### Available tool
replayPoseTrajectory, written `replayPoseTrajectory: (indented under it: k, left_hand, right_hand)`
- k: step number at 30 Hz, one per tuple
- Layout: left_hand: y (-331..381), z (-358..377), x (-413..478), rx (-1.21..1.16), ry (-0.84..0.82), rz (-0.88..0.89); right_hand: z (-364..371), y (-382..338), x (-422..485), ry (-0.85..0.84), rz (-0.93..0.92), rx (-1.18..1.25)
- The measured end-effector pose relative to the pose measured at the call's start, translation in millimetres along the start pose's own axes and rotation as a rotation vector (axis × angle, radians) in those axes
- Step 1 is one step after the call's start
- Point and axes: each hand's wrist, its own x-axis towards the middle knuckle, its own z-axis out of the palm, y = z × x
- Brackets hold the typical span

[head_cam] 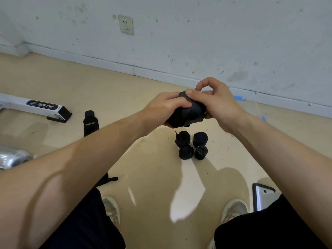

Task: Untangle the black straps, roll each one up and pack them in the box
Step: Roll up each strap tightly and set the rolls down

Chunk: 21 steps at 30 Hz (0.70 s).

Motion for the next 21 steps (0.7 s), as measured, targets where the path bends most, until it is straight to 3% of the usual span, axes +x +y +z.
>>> replayPoseTrajectory:
  k: [7,11,14,17,21]
  left_hand:
    - [-8.4,6.1,-2.0,0.032,0.097,0.001]
    - [-7.6,7.4,-2.1,-0.037,0.186,-0.094]
    - [-1.4,7.4,-3.2,-0.185,0.27,-0.202]
    - [2.3,3.5,-5.6,-0.272,0.301,-0.248]
    - [1.9,1.4,-10.8,-0.27,0.275,-0.272]
  right_hand:
    - [12.1,0.8,-2.9,0.053,0.122,-0.045]
    - [12.6,-1.7,-6.2,0.055,0.081,-0.059]
    - [0.6,-5.1,-8.5,-0.138,0.022,0.027]
    - [-7.5,-1.3,-17.3,-0.39,0.016,-0.048]
    - [0.7,7.5,-22.5,-0.347,-0.022,-0.011]
